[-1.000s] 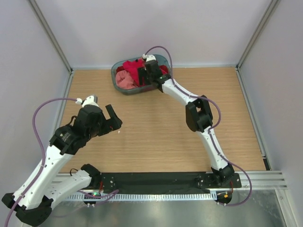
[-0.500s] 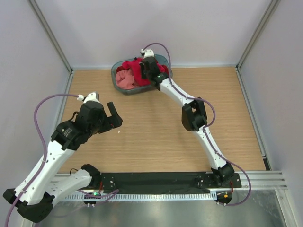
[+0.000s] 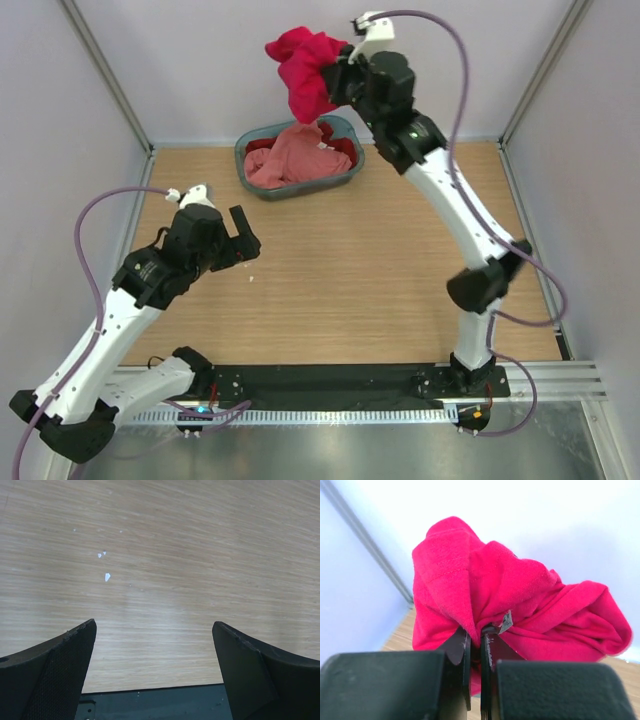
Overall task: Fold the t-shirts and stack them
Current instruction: Move the tshirt to the center of the board
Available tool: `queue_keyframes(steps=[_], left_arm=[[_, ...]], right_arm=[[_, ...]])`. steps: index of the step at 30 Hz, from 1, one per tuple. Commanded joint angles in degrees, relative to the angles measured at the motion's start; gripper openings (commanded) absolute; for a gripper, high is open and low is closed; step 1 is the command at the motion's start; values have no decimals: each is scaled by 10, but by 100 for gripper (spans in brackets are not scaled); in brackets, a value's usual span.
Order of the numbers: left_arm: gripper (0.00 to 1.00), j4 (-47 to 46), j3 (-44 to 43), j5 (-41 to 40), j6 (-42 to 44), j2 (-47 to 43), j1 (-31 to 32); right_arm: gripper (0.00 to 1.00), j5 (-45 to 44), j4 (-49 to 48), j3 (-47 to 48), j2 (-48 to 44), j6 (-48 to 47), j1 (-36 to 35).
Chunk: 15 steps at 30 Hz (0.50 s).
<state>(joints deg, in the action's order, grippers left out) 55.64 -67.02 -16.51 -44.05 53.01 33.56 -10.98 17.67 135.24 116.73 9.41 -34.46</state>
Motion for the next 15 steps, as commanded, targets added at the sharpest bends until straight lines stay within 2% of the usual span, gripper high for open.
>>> queue_keyframes(steps=[1,3,5,6,7,8,10,11,14,15], left_arm=[[99,-41,-44,-24,28,2,-3],[99,-38,-66,-25,36,7,-3],[98,-21,-81,-30,34,8,-3],[98,-6,-86,-32,28,1,-3],[98,-4,-86,-29,25,-5,-3],[98,-3,-83,-21,22,-12,-3],[98,-1,-71,-12,13,-28,-3],[98,0,-67,-8,11,-30,-3],[99,15,-65,12,1,-24,-3],[100,20,-64,19,-2,-19,-3]], right_arm=[[1,18,36,-98,-135,16,-23],[1,37,67,-167,-214,49,-39],[3,64,74,-280,-296,80,-56],[9,98,66,-321,-324,102,-62],[16,103,61,-399,-346,111,-69],[26,128,61,-433,-364,119,-75],[36,154,76,-514,-399,150,-84],[49,165,85,-536,-404,159,-86],[70,196,133,-588,-402,177,-85],[73,198,165,-594,-397,176,-85]])
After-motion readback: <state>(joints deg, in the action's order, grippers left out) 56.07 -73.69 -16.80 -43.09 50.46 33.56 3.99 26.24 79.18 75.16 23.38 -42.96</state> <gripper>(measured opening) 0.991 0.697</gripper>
